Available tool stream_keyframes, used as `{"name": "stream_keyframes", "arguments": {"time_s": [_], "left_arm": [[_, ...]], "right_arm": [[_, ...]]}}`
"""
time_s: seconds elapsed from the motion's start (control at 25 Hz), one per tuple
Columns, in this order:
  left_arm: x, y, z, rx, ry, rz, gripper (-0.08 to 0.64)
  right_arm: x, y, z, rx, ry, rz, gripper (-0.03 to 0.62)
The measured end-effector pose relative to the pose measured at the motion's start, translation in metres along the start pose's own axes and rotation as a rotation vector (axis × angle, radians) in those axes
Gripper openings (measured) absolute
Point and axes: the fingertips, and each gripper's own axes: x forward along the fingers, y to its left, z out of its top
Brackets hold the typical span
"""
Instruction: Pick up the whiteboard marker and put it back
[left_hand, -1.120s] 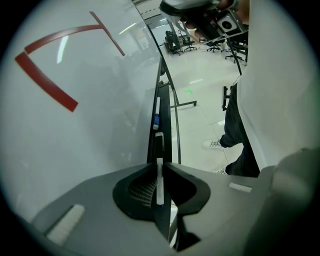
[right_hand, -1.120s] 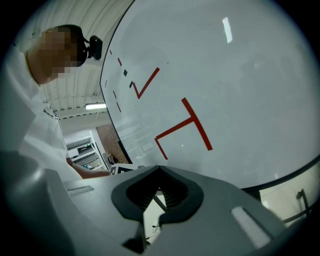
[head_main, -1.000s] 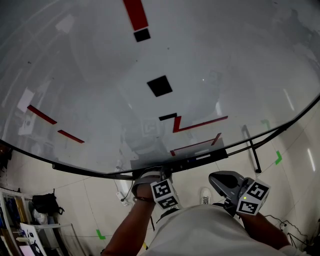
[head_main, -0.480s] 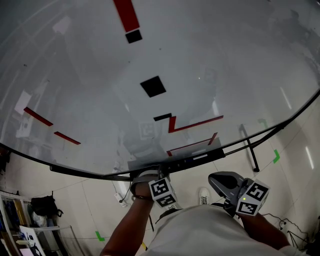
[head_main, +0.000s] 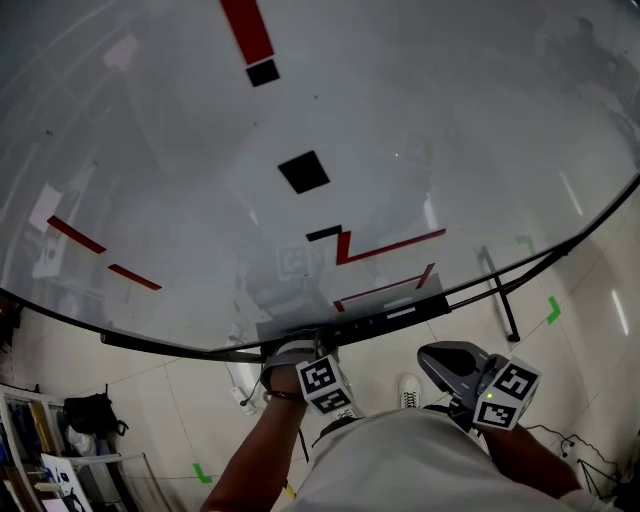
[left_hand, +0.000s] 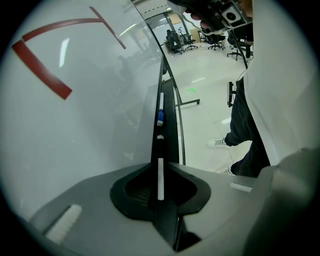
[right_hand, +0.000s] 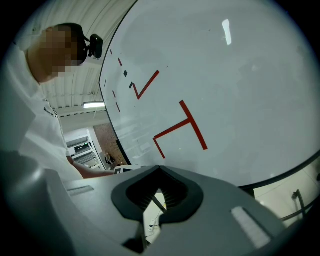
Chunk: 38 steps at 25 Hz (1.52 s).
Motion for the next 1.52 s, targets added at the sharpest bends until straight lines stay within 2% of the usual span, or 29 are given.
{"name": "stream_keyframes", "arguments": {"time_s": [0.4,0.48,0.64,0.88,1.0,1.2,1.28,1.52], "left_arm": [[-0.01,0.007,0.001,-0.037,-0.023,0.024,0.054],[-0.014,0.008,0.005,-0.076,-0.054,0.026,0.017],[-0.023,0.01,0.01,-0.22,-0.132,0.001,0.016],[-0.033,0.013,0.01,-0.314,-0.181,-0.012,0.017],[-0.04,0.014,0.014,-0.445,-0.258,-0.051,0.017],[-0.057,0.017,0.027,-0.781,-0.486,-0.196,0.016],[-0.067,0.019,0.032,-0.882,-0.569,-0.24,0.017],[-0.088,0.028,0.039,-0.983,-0.727,-0.3,0.017]], "right_arm": [[0.007,0.004,0.0,-0.003,0.006,0.018,0.002],[0.009,0.004,-0.001,-0.003,0.01,0.022,0.002],[0.014,0.006,-0.001,-0.004,0.015,0.032,0.002],[0.021,0.009,0.0,-0.01,0.021,0.051,0.002],[0.023,0.009,0.0,-0.008,0.023,0.054,0.002],[0.026,0.008,-0.002,0.001,0.027,0.055,0.002],[0.027,0.008,-0.002,0.0,0.029,0.057,0.002],[0.03,0.009,-0.002,-0.004,0.028,0.062,0.002]]}}
